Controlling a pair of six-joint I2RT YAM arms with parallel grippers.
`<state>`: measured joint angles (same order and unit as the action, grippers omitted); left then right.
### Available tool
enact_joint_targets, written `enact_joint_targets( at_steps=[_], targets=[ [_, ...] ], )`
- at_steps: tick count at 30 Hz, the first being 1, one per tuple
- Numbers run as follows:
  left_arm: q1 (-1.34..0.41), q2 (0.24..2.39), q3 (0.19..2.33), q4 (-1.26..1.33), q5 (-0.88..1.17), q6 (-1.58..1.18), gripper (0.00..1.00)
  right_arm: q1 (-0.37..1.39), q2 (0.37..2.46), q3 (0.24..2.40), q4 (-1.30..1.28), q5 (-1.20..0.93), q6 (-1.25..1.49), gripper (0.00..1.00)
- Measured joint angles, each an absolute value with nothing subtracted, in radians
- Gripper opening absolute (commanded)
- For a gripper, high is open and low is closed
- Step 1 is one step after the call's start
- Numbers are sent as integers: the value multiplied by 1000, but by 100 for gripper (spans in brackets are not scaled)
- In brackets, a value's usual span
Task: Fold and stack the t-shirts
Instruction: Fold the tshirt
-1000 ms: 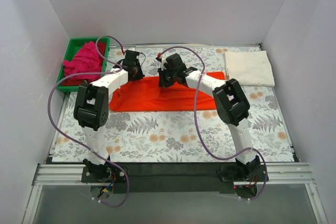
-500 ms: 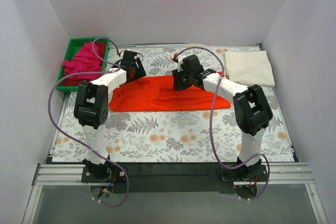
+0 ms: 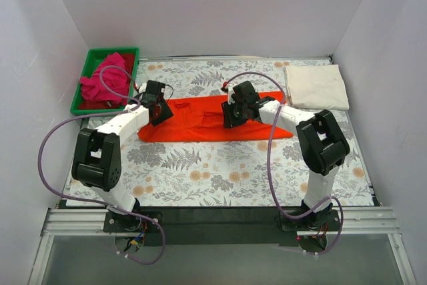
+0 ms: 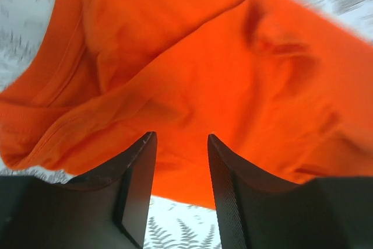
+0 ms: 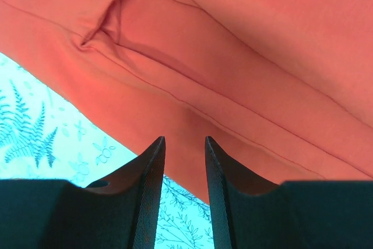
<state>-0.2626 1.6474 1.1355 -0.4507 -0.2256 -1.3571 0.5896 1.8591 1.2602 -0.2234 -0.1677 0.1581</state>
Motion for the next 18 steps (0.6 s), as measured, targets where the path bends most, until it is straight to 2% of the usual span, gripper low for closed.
enact_joint_targets(
  at_steps=[10, 18],
  targets=[
    [-181, 1713, 1009, -470, -227, -1377, 36, 537, 1980, 1309, -216, -170, 166, 33],
    [-159, 1717, 1007, -459, -216, -1385, 36, 375, 2013, 1356, -207, -133, 180, 34]
  ],
)
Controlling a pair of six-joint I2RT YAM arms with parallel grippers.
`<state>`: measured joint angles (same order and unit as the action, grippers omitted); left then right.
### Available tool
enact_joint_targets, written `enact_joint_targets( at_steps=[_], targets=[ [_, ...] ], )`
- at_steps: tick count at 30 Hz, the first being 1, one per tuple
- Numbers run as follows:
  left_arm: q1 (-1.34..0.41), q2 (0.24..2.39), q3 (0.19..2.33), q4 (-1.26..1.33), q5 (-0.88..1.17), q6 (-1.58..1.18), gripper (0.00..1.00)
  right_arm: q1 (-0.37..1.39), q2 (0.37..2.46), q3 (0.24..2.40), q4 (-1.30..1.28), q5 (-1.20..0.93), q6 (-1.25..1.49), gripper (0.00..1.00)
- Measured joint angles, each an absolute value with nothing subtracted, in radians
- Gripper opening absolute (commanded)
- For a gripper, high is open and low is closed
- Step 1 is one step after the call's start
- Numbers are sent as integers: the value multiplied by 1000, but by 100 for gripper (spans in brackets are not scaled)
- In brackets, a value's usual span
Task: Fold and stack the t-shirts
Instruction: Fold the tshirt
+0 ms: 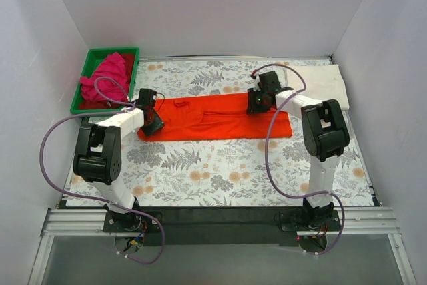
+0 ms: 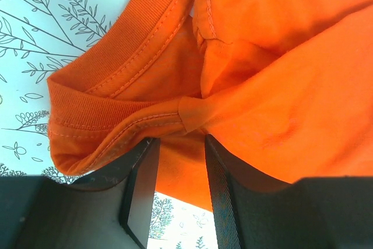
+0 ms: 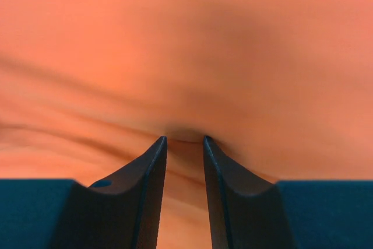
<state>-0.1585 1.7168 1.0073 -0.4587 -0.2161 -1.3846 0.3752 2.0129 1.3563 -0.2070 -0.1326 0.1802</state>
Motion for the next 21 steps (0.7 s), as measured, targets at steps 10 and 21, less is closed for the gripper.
enact_joint_targets(
  at_steps=[10, 21],
  targets=[
    [-159, 1717, 1008, -450, -213, -1380, 41, 168, 1805, 1161, -205, -53, 185, 34],
    [-146, 1719, 1009, -447, -213, -1379, 41, 94, 1698, 965, -180, -2, 250, 33]
  ],
)
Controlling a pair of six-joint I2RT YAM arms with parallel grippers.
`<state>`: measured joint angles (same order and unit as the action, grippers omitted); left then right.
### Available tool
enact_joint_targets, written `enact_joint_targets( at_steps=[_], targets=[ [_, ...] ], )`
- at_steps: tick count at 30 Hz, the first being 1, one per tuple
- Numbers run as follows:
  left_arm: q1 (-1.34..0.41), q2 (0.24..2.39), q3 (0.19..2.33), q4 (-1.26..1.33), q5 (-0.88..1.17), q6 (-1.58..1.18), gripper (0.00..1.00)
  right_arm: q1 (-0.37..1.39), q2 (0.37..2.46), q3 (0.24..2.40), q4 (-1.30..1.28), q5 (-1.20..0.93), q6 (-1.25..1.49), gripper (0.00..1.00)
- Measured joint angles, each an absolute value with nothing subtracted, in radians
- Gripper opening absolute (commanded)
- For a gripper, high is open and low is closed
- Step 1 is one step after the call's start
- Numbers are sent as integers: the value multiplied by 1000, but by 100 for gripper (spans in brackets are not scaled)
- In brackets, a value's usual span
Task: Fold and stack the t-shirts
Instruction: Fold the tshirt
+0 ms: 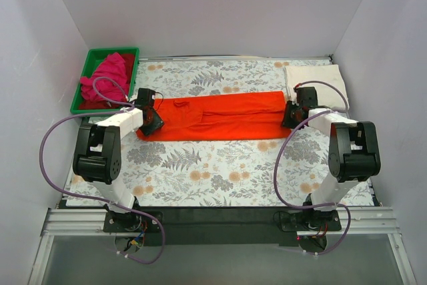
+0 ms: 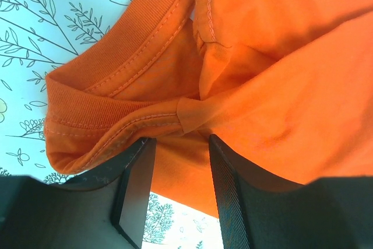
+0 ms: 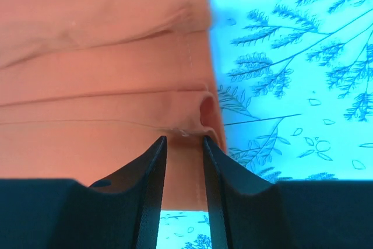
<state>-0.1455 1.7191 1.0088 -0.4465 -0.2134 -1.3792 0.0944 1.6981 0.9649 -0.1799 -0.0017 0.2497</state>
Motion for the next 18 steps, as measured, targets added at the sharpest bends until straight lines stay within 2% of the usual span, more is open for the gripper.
enact_joint_targets(
  at_steps=[12, 18],
  targets=[
    [-142, 1723, 1037, -477, -208, -1383, 47, 17, 1637, 885, -155, 43, 302, 34],
    [-197, 1726, 1175, -524, -212, -1385, 46, 43, 1534, 860, -162, 27, 339, 37]
  ],
)
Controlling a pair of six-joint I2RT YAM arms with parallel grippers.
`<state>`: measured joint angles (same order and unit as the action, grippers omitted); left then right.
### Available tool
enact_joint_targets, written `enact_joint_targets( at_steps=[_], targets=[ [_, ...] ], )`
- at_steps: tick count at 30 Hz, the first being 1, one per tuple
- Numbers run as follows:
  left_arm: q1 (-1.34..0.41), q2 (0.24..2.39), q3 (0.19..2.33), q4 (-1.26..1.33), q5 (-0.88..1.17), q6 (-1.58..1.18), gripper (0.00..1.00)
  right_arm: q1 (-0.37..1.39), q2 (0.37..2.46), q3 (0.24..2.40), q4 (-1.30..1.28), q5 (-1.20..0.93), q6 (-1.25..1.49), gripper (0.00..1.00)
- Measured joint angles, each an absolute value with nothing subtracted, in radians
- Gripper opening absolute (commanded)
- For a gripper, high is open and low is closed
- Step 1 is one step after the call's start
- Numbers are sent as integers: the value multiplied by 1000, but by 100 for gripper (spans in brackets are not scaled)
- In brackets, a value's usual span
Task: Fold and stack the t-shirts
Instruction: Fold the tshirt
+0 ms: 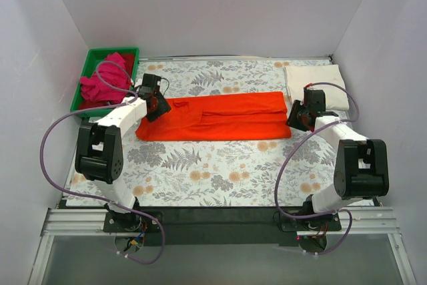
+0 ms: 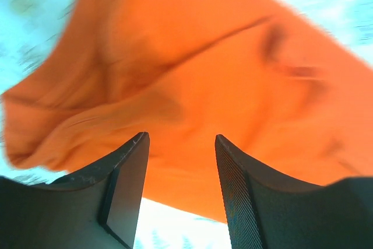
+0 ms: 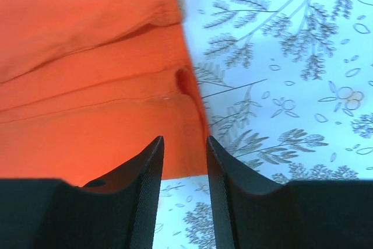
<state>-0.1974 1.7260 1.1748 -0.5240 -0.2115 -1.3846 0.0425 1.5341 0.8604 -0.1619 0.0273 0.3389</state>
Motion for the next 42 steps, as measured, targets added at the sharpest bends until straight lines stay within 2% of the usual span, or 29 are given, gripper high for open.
enact_joint_targets(
  at_steps=[2, 8, 15, 26, 30, 32, 34, 42],
  targets=[
    [-216, 1736, 1227, -521, -211, -1385, 43, 59, 1501, 854, -162, 10, 346, 41],
    [-259, 1879, 1375, -515, -208, -1389, 31, 110, 1431, 818, -163, -45, 361, 42],
    [-264, 2076, 1493, -529, -205, -1395, 28, 118, 1414, 803, -163, -78, 361, 42],
    [-264, 2217, 1719, -516, -206, -1384, 30, 121, 1414, 803, -163, -94, 347, 42],
    [-264, 2246, 1750, -516, -205, -1375, 43, 134, 1420, 803, -162, -109, 326, 42],
    [-265, 2229, 1715, -495, -207, -1378, 49, 152, 1434, 803, -162, -115, 307, 41],
    [-266, 2165, 1633, -495, -220, -1381, 51, 180, 1460, 804, -162, -116, 287, 41],
    [-269, 1661, 1200, -531, -299, -1408, 51, 242, 1522, 811, -178, -87, 246, 40]
  ],
)
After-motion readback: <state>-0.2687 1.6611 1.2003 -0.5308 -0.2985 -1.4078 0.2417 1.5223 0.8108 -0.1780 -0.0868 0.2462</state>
